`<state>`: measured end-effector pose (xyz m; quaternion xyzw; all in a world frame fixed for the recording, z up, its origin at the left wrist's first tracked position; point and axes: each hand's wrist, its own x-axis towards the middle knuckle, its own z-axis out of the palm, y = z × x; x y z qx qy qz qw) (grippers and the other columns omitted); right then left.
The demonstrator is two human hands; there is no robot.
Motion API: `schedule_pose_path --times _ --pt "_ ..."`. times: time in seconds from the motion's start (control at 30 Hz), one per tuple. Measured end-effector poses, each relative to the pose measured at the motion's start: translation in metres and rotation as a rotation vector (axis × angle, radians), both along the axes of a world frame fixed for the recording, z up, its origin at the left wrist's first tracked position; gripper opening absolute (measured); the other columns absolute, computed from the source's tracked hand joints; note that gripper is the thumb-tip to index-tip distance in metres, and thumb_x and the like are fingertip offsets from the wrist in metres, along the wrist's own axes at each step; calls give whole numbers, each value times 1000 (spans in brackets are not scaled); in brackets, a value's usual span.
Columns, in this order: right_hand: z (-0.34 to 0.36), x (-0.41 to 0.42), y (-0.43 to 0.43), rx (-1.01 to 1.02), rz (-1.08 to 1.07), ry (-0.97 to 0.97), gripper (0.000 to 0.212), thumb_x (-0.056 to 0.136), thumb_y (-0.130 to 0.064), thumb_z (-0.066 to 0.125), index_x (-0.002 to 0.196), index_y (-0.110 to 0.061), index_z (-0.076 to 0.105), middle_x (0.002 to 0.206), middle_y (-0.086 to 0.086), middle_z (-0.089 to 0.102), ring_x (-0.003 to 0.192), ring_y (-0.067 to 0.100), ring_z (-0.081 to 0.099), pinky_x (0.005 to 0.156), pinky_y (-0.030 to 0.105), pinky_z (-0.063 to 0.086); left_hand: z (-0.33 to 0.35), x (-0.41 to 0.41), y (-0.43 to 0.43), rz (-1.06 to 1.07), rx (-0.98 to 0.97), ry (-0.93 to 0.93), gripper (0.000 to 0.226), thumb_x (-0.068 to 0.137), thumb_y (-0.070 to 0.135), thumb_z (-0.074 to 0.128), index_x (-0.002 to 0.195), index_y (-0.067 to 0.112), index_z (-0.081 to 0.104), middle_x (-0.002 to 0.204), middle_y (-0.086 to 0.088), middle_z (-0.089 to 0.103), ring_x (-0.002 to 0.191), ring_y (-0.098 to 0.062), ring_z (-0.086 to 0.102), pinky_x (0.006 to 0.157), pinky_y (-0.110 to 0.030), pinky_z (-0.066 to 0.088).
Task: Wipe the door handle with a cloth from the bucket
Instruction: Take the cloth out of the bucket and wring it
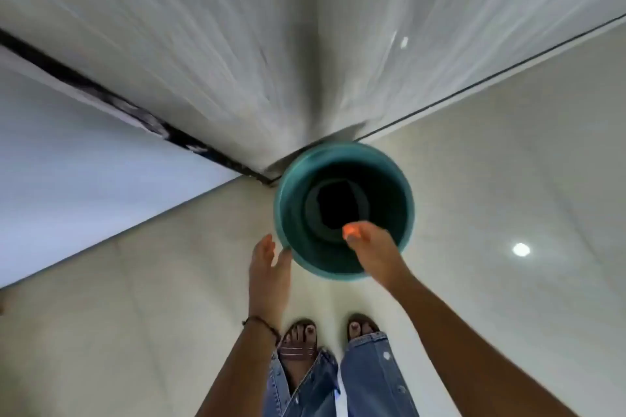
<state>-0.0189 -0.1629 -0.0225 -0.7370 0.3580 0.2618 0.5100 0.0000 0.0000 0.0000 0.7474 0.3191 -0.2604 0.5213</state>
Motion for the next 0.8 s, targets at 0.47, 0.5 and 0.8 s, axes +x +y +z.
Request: schedule_pose_path --times 0.47,0.5,0.8 --pt "-247 83 2 -205 64 429 87 90 -29 57 150 0 1 160 20 10 147 35 16 120 39 17 -122 26 -13 -115 234 -392 39 89 -1 49 127 8 49 102 6 59 81 16 53 67 1 41" --pt "-251 84 3 -245 23 421 87 88 -26 59 150 -1 3 159 20 10 146 36 17 120 40 18 -123 27 -13 -119 242 -398 40 89 -2 49 128 8 49 104 5 59 82 16 53 68 1 40" --pt "-216 85 8 -25 -274 256 49 86 -23 61 129 0 53 123 17 63 104 28 63 81 26 48 -119 26 -12 -157 272 -366 43 92 4 48 133 12 43 98 17 56 82 11 55 72 -9 49"
